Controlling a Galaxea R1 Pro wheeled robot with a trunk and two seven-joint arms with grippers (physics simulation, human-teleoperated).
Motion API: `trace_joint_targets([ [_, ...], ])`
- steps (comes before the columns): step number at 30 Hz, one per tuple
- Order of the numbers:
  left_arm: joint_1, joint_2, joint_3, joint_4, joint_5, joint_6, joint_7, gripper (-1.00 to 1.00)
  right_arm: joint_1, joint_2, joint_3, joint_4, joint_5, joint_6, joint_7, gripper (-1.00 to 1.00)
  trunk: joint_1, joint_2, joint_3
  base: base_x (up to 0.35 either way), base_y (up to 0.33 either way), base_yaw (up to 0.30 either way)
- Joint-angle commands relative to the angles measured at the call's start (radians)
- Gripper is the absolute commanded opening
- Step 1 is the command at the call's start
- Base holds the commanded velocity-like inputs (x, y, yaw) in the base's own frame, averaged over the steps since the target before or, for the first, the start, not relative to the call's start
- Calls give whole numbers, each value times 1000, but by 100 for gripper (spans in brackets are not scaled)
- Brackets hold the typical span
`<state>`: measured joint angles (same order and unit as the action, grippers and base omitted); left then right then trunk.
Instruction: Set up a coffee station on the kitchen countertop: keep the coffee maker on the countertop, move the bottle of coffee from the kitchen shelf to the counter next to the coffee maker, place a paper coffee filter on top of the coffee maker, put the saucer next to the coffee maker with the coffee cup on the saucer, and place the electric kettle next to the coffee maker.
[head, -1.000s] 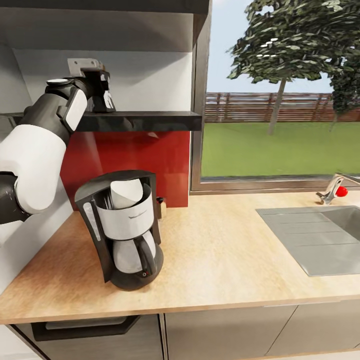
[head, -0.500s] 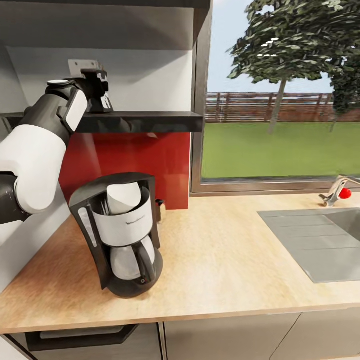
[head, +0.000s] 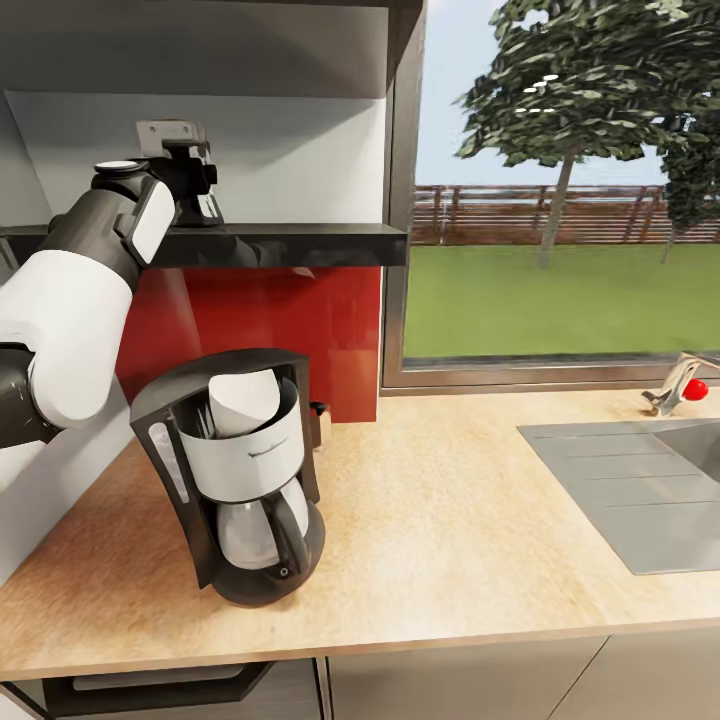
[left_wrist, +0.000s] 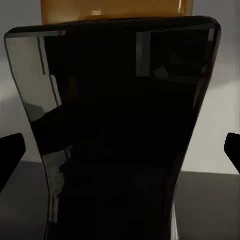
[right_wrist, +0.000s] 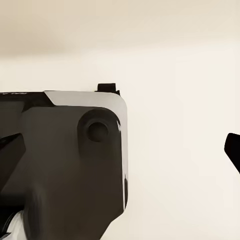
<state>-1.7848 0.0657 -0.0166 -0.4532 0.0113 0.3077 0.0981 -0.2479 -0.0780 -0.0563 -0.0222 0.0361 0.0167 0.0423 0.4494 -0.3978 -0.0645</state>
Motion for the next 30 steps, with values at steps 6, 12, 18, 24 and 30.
trace_joint_targets([
  [6,-1,0,-2,0,1,7,3,100,-1,0,-5,-1,4,2,4,100,1,-2,-2,0,0,0],
  [12,0,0,-2,2,2,6,3,100,-1,0,-6,-1,4,2,4,100,1,-2,-2,0,0,0],
  [18,32,1,-2,-8,2,5,3,100,-1,0,-6,-1,4,2,4,100,1,-2,-2,0,0,0],
  [24,48,2,-2,-12,2,6,0,100,0,0,-6,-1,4,2,4,100,1,-2,-2,84,0,0],
  [30,55,2,-3,-15,2,3,-1,100,0,0,-6,-1,4,2,4,100,1,-2,-2,39,0,0],
])
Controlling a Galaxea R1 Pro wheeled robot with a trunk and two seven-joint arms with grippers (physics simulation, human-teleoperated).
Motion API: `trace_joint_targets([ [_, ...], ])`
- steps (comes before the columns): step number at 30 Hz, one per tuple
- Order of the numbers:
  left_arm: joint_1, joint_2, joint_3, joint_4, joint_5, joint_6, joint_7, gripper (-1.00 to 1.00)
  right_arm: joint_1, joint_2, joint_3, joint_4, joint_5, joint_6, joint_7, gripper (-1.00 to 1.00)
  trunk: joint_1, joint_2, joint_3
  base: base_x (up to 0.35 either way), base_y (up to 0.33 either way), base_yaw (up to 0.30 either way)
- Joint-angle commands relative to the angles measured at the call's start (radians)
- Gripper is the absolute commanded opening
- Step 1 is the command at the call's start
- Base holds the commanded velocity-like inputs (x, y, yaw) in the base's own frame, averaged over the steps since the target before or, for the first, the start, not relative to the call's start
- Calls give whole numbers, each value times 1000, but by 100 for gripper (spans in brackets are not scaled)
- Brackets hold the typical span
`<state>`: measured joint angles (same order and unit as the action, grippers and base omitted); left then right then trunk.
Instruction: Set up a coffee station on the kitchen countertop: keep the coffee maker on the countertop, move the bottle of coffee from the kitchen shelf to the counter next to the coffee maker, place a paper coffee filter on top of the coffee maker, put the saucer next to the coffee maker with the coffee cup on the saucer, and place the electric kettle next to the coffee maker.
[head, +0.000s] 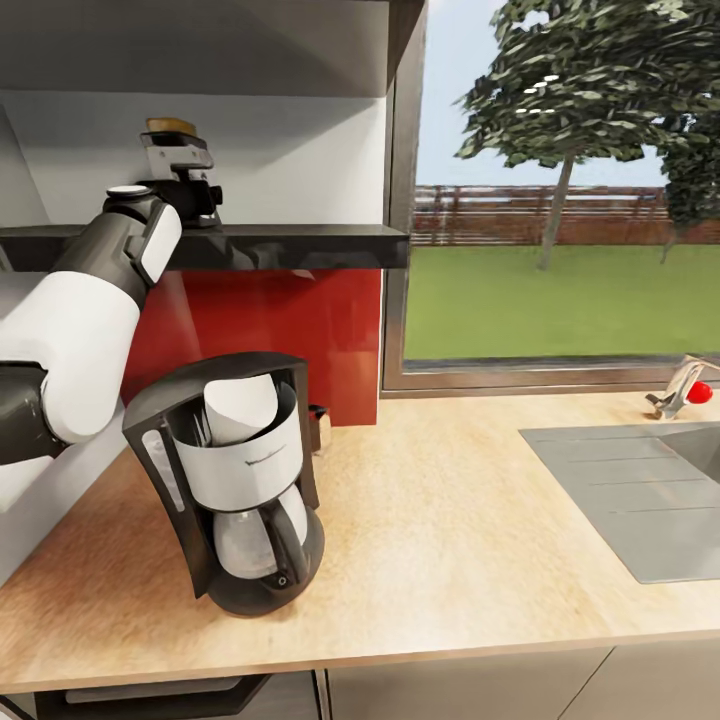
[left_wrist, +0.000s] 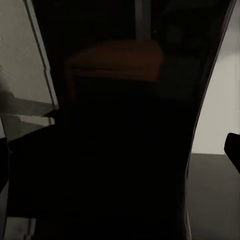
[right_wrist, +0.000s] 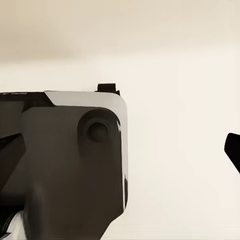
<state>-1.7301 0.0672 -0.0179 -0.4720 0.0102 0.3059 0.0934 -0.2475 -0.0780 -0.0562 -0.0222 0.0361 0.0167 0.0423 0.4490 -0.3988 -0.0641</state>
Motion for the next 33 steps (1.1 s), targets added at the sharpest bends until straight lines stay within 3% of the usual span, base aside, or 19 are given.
trace_joint_targets([
  [1,0,0,-2,3,4,4,3,100,-1,0,-6,-1,4,2,4,100,1,-1,-3,7,0,0],
  [5,1,-1,-3,1,4,6,-4,100,-1,0,-5,-1,4,2,4,100,1,-1,-3,3,0,0],
  [6,1,-1,-2,0,4,7,-7,-100,-1,0,-5,-1,4,2,4,100,1,-1,-3,1,0,0],
  [13,1,-1,-1,-41,2,13,-13,-100,0,0,-5,-1,4,2,4,100,1,-1,-3,0,0,0],
  [29,0,-1,0,-118,-1,116,-12,-100,0,1,-6,-2,4,2,5,100,1,-1,-3,0,0,0],
  [33,0,-3,-3,-190,0,157,-13,-100,0,6,-6,-5,2,-3,5,100,1,-1,-3,0,0,0],
])
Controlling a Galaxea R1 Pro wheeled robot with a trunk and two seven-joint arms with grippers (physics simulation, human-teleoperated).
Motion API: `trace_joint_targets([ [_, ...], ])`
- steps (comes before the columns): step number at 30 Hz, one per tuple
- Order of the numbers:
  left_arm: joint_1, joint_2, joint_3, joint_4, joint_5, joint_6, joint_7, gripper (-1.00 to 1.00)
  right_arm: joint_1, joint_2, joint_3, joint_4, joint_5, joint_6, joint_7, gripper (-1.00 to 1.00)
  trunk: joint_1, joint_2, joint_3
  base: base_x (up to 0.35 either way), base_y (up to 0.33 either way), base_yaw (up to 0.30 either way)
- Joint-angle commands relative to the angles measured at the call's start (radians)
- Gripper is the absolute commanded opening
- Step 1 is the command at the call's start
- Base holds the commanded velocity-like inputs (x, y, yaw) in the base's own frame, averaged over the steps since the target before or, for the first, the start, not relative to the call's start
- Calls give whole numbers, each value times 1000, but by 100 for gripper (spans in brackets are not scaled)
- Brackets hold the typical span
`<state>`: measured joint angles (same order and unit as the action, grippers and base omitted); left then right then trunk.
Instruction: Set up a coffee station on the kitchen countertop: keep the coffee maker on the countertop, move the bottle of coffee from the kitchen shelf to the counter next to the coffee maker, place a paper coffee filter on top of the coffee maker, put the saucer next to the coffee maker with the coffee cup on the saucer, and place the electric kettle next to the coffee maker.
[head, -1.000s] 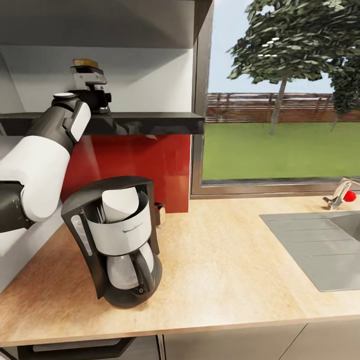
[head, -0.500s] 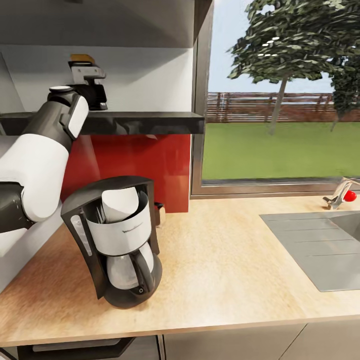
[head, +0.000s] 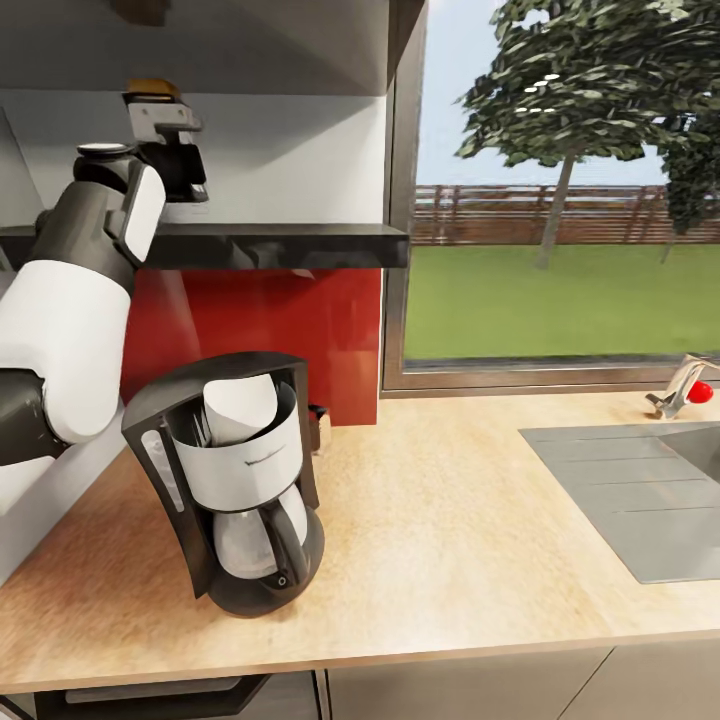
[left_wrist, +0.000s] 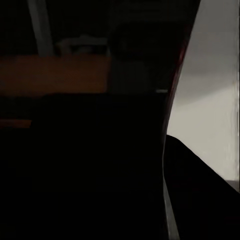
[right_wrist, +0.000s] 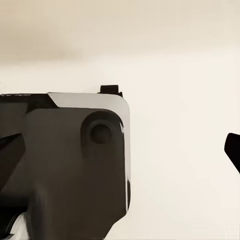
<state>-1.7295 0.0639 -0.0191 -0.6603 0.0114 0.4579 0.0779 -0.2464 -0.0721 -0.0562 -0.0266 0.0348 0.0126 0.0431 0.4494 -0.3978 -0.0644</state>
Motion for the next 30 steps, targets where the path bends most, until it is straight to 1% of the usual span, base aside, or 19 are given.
trace_joint_targets([
  [1,-1,1,-2,-3,-2,9,3,-100,-1,0,-6,-1,4,1,4,100,1,-2,-2,0,0,0],
  [2,-1,1,-2,-5,-2,12,3,-100,-1,1,-5,-2,4,0,4,100,1,-2,-2,0,0,0],
  [4,11,11,-1,-6,-13,4,-6,-100,-1,6,-12,-13,-2,-11,4,100,1,-2,-2,0,0,0],
  [6,22,11,-2,-4,-20,6,-10,-100,-1,6,-11,-24,-1,-22,4,100,1,-2,-2,0,0,0],
  [9,39,11,-2,-6,-25,12,3,-100,-1,5,-8,-38,0,-39,4,100,1,-2,-2,0,0,0],
  [15,67,11,-2,-14,-28,13,5,-100,-1,5,-7,-41,1,-70,4,100,1,-2,-2,-17,1,0],
  [19,68,11,-2,-17,-28,13,5,-100,-1,5,-6,-41,1,-71,4,100,1,-2,-2,-221,61,0],
  [30,68,11,-2,-18,-29,14,5,-100,-1,5,-5,-41,1,-71,4,100,1,-2,-2,-298,98,0],
])
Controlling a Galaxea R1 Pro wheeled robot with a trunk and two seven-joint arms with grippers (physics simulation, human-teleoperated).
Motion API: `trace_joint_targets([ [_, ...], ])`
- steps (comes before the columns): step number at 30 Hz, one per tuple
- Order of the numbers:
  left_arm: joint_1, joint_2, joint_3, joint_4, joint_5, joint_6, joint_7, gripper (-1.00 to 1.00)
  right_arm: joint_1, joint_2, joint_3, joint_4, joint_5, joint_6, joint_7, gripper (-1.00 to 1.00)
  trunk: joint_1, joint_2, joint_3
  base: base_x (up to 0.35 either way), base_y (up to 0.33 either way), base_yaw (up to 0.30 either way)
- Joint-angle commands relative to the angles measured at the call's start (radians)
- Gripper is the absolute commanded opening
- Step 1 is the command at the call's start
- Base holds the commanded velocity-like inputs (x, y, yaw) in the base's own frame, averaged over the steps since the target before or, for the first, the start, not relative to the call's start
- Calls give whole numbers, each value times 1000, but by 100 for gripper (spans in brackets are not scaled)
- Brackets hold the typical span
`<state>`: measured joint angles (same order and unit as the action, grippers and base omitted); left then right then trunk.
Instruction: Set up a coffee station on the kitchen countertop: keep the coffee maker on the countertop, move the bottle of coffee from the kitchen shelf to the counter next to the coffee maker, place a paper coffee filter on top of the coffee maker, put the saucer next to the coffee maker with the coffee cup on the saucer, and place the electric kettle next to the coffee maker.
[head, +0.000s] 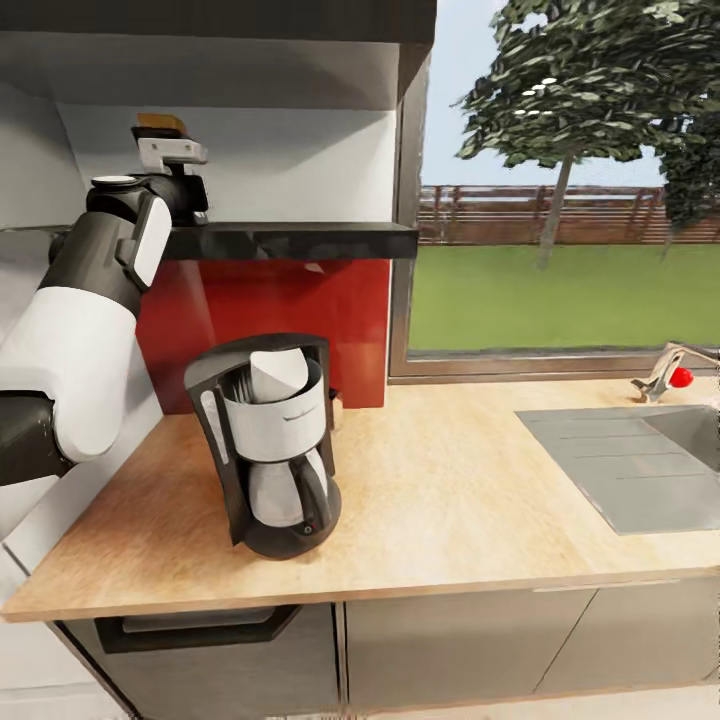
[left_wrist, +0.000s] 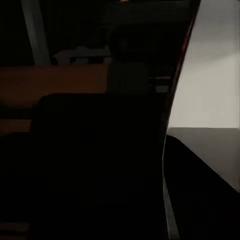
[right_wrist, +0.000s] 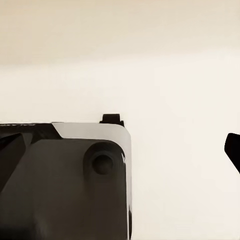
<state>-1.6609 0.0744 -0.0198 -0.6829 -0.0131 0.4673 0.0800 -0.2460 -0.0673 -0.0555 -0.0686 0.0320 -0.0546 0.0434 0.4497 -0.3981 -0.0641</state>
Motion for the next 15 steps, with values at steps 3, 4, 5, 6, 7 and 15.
trace_joint_targets([
  [3,0,1,-2,15,-4,5,3,-100,-1,0,-6,1,3,-4,4,100,0,-2,-3,-143,54,0],
  [4,0,1,-2,15,-4,5,3,-100,-1,0,-6,1,3,-4,4,100,0,-2,-3,-56,21,0],
  [5,0,1,-2,15,-4,6,3,-100,-1,0,-6,1,3,-4,4,100,0,-2,-3,-42,13,0],
  [6,0,1,-2,15,-4,6,3,-100,-1,0,-6,1,3,-4,4,100,0,-2,-3,-72,9,0],
  [7,0,1,-2,16,-4,6,3,-100,-1,0,-6,1,3,-4,4,100,0,-2,-3,-145,5,0],
  [15,0,1,-3,14,-4,8,3,-100,-1,0,-6,1,3,-4,4,100,0,-2,-3,-297,1,0],
])
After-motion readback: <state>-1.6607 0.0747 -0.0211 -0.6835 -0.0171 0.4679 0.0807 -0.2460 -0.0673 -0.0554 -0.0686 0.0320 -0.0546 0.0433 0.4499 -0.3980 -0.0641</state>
